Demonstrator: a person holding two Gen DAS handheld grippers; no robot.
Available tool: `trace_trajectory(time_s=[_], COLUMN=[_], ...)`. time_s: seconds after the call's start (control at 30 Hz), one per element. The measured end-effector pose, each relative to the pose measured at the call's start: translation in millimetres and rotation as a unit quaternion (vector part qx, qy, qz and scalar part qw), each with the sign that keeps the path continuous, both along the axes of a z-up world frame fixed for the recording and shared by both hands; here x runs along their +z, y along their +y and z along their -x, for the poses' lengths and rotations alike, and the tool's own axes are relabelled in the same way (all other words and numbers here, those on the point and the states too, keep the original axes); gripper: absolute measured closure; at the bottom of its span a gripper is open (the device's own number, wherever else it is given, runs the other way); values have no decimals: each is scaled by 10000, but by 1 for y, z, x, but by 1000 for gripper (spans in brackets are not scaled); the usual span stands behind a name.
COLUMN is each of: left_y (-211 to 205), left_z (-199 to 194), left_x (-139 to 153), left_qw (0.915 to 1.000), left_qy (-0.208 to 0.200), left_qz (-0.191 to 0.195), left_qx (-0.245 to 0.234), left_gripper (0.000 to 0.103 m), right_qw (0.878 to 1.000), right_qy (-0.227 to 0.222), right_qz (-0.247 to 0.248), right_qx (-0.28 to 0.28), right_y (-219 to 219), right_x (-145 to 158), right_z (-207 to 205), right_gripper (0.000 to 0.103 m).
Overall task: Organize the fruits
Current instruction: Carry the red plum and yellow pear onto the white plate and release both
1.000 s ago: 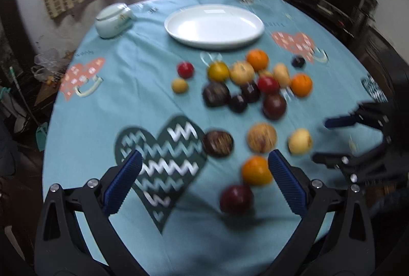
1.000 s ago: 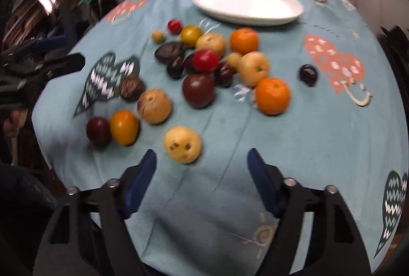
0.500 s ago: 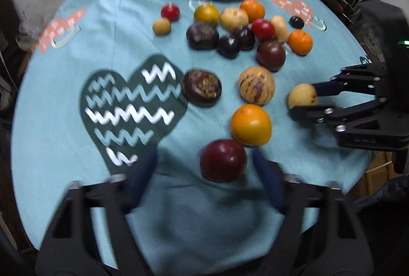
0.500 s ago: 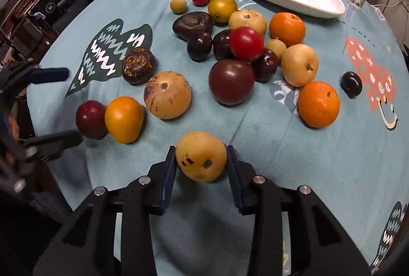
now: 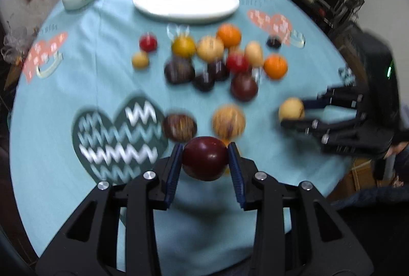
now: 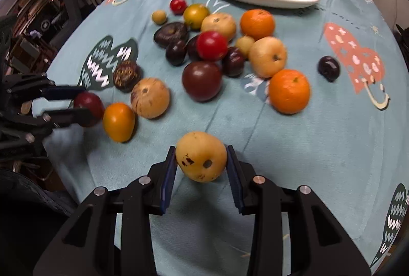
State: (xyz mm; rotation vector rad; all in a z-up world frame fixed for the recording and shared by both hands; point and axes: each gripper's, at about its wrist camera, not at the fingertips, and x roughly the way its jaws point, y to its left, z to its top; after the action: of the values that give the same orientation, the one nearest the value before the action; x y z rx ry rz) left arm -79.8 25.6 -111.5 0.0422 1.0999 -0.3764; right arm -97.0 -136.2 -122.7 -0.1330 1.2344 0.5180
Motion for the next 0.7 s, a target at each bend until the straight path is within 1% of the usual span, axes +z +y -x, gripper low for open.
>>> trace_trajectory(time_s=[0.17,0.23,0.33,0.4,0.47,0.5,0.57,0.63,0.7], left_y=[-13,-19,-32,-39,-45,-45,-51,-56,-57], left_z=[-50,-72,-109,-136,-168,-180,-208,-229,-243], left_x=[37,54,71,75,72,70,58,43,27], left_qw=[9986,9974,9947,9931,9912,9906,9905,9901,9906], left_qy=[-495,-663,-913,-971,-975,-950,-812,-662,-514], left_qz=[-19,-54,-154,-195,-249,-278,-397,-586,-658], left_qx=[199,286,458,625,857,941,1038,1090,1084], left_gripper=[67,67,66,66,66,66,66,66,66], right_qw=[9993,9980,9952,9935,9906,9890,9869,9871,9882], right_qy=[-204,-380,-677,-847,-1088,-1175,-1284,-1318,-1226], right_qz=[-208,-356,-507,-520,-520,-600,-594,-454,-379], right_qx=[-225,-361,-486,-556,-648,-672,-771,-790,-831], right_y=[-13,-22,-29,-30,-28,-28,-28,-25,-23], right_x=[19,35,56,67,76,79,80,75,65], right_z=[-17,-30,-56,-81,-105,-123,-147,-175,-200], right_gripper=[65,65,65,65,65,65,65,65,65])
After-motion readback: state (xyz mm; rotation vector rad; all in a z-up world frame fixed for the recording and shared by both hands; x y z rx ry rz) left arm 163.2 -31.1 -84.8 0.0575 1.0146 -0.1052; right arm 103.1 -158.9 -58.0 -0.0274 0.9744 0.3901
